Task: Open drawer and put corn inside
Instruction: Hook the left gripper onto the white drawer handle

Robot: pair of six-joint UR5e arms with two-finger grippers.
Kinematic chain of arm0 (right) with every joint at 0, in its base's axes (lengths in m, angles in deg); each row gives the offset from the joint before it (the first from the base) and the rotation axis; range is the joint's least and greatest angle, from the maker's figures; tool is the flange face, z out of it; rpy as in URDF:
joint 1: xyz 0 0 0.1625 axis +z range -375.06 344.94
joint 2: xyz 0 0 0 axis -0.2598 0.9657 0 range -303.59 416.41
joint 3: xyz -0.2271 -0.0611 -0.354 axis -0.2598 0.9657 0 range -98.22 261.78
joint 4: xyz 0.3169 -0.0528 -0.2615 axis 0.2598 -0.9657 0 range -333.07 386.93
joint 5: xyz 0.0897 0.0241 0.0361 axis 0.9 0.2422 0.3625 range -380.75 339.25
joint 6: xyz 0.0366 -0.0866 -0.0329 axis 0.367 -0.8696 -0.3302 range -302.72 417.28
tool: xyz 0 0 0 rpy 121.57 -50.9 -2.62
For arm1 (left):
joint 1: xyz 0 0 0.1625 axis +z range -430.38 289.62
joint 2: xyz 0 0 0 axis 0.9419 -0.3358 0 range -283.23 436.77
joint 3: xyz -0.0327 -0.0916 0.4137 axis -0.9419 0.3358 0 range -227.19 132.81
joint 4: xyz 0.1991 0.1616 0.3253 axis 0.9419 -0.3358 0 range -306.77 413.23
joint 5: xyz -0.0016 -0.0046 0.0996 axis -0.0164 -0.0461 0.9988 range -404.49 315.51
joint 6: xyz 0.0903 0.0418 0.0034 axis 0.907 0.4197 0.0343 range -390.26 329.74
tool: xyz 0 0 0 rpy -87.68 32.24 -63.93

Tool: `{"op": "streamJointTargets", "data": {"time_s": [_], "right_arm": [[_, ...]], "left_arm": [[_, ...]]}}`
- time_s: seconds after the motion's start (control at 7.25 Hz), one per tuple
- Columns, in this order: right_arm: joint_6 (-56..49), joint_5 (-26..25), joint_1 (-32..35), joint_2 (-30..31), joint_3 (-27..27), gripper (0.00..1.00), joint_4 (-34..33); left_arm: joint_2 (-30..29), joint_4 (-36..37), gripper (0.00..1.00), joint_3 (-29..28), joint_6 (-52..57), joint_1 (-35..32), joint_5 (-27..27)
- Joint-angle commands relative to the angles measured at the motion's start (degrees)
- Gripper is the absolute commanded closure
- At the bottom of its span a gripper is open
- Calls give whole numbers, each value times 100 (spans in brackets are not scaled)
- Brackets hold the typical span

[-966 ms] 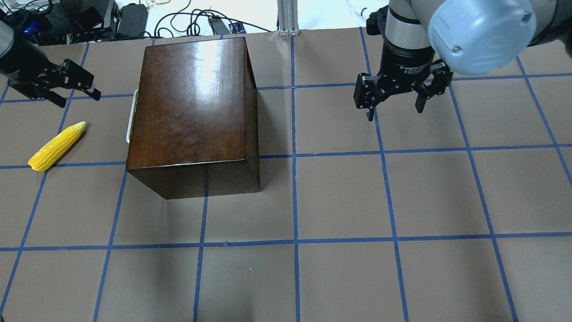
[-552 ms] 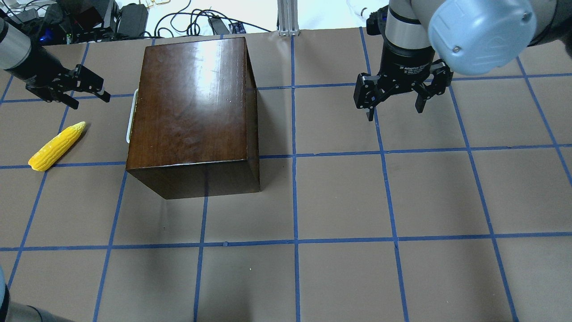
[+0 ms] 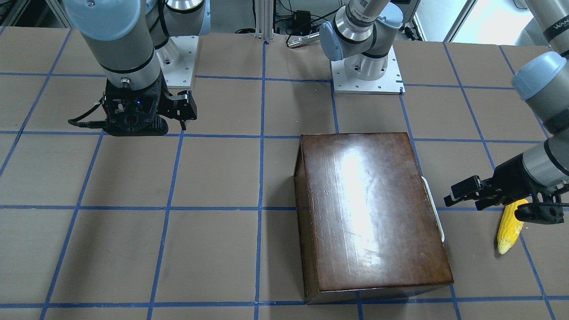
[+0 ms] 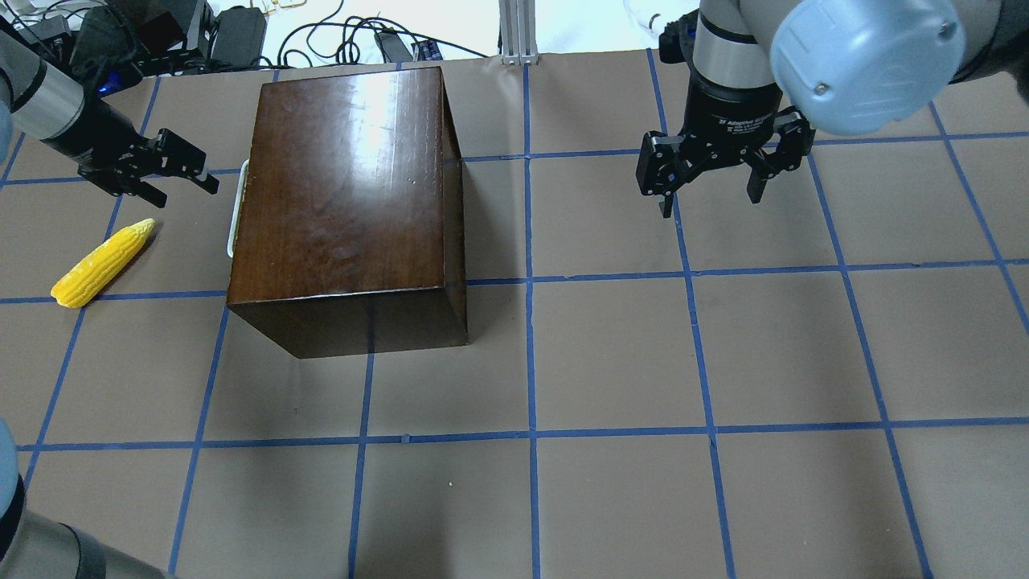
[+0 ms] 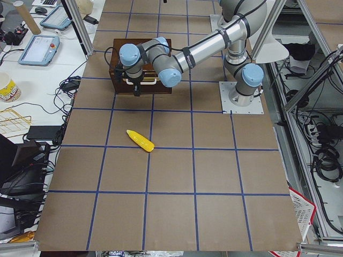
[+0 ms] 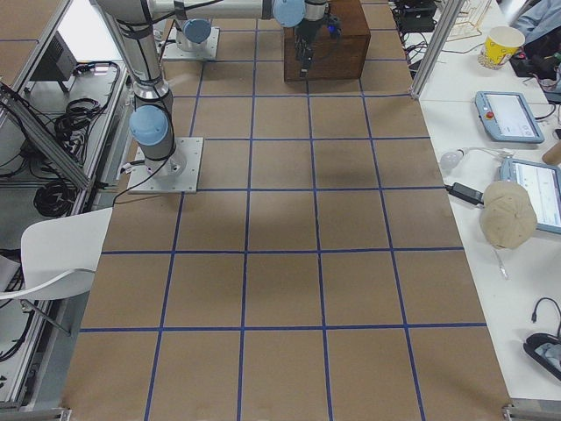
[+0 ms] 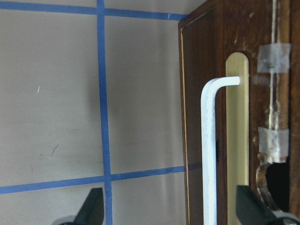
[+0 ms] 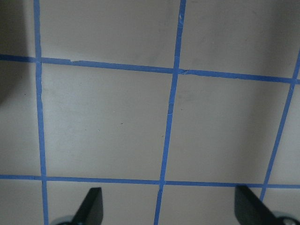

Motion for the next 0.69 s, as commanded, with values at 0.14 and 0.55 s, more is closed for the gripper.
{"op": "streamJointTargets", "data": {"time_s": [0.14,0.55], "right_arm": [[0,0,0,0,0,0,0],[0,0,0,0,0,0,0]], "left_arm": [[-64,9,0,212,2,0,-308],[-196,9,0,221,2,-9,-327]]}}
